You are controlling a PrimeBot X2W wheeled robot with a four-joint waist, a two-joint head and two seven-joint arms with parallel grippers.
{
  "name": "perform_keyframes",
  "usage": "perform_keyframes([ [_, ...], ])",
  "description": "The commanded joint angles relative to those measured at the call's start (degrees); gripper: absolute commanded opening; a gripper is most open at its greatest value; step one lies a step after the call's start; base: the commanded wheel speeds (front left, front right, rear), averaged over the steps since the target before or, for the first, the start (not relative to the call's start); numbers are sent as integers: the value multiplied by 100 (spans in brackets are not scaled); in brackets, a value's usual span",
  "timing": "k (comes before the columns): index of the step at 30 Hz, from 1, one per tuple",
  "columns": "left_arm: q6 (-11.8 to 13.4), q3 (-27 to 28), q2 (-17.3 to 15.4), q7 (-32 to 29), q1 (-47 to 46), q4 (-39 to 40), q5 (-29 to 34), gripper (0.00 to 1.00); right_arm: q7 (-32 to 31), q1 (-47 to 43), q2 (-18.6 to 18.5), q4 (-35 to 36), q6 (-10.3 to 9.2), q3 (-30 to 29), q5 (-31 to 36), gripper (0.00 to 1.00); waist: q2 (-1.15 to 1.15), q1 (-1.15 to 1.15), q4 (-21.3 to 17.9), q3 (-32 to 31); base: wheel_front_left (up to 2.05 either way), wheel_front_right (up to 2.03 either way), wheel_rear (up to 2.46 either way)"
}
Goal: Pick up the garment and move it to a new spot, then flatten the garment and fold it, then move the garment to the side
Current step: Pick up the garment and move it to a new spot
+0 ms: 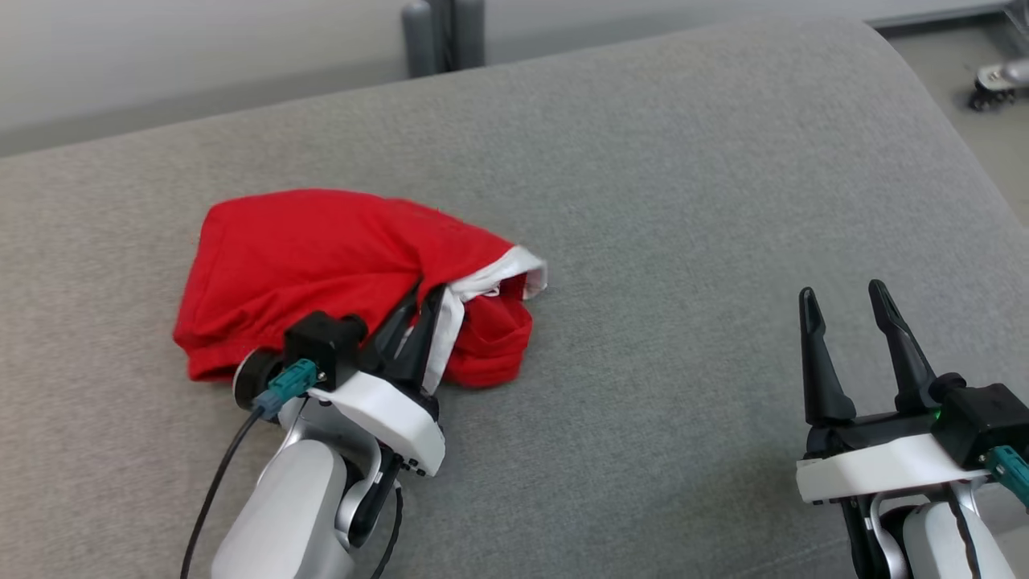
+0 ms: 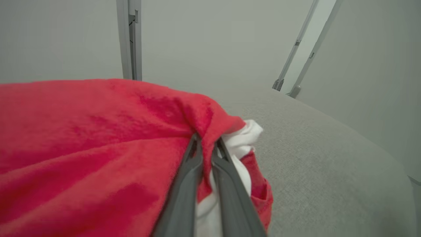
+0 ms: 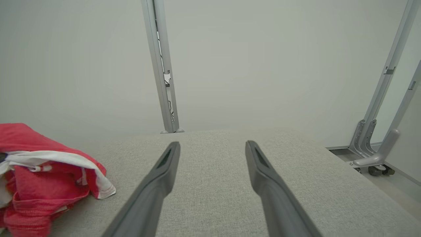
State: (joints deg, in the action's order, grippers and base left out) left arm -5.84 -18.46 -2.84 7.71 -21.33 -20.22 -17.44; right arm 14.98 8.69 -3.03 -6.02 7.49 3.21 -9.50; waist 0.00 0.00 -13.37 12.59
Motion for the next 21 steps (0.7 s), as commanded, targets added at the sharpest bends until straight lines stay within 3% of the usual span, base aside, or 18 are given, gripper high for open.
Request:
perform_keyframes([
  [1,-23,-36,-30,17,-105,-141,-73,0,31,25,3,33,1,4,-22,100,0,0,-229,234,0,0,0],
  [6,-86,-274,-27,102,-295,-806,-259,0,32,59,4,52,1,25,-227,100,0,0,-254,308,0,0,0],
  [7,-95,-315,-27,136,-318,-879,-280,40,31,76,4,47,1,24,-242,100,0,0,-235,307,0,0,0],
  [8,-103,-361,-26,167,-333,-941,-296,91,31,96,7,41,1,66,-297,100,0,0,-206,298,0,0,0],
  [9,-108,-410,-25,204,-343,-971,-354,100,31,101,3,39,1,63,-308,100,0,0,-170,281,0,0,0],
  [15,-128,-678,-22,451,-279,-789,-523,100,32,10,-1,-12,1,66,-291,100,0,0,160,81,0,0,0],
  [21,225,-599,-93,604,-19,-261,-401,100,31,-77,-3,-66,1,17,-184,100,0,0,567,-142,0,0,0],
])
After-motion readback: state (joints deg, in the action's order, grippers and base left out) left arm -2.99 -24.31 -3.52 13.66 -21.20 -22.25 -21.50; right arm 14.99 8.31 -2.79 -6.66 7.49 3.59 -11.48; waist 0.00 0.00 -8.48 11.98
